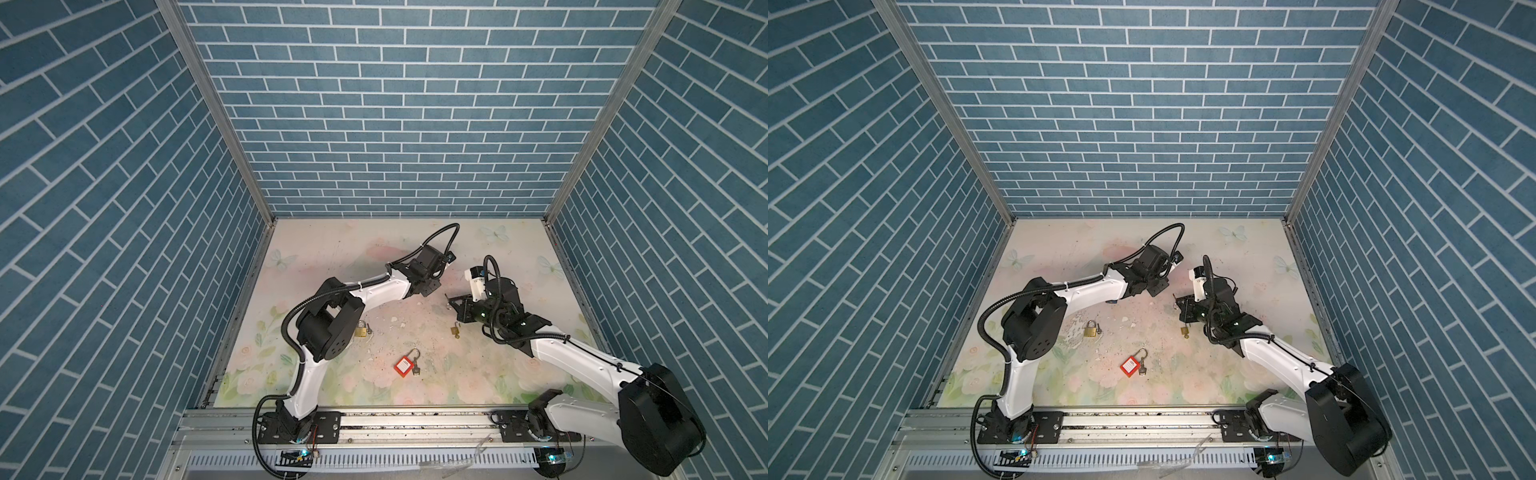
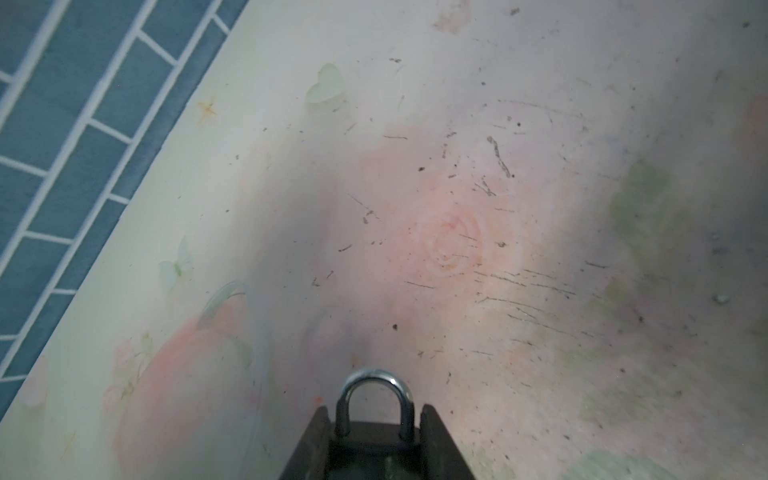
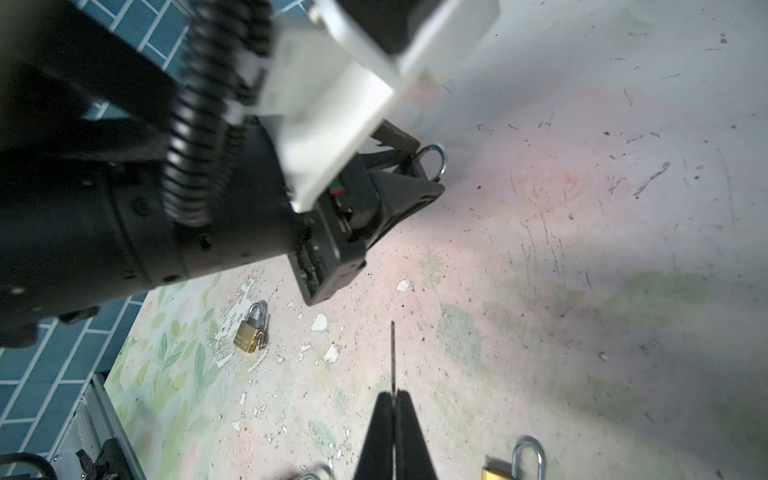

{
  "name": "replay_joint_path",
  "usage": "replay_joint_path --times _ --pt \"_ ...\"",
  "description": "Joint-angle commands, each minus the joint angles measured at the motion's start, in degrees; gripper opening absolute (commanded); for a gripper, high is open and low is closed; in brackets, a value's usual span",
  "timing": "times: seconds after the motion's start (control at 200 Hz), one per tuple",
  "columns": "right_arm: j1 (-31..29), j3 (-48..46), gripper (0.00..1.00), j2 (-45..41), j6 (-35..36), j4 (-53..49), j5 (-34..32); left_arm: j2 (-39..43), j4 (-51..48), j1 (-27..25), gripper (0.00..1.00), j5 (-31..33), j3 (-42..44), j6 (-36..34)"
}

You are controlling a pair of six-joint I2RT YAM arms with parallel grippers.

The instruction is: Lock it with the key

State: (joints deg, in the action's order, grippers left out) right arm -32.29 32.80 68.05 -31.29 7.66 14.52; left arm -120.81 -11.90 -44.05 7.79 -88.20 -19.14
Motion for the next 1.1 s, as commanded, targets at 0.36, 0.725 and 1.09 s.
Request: replay_joint_path --times 0.36,0.725,1.09 --pt "0.3 -0.5 0.00 1.9 -1.6 -0.3 1.1 -6.9 -5.2 2.3 0.00 -5.7 -5.1 -6.3" --pt "0.3 -0.2 0.00 2.8 -1.6 -0.6 1.0 -7.0 -3.4 3.0 0.56 -5.3 -4.5 -7.1" --pt "0.9 -0.3 0.00 3.6 -2.5 -0.4 1.2 4.9 7.4 4.4 0.72 -5.5 3.4 -3.9"
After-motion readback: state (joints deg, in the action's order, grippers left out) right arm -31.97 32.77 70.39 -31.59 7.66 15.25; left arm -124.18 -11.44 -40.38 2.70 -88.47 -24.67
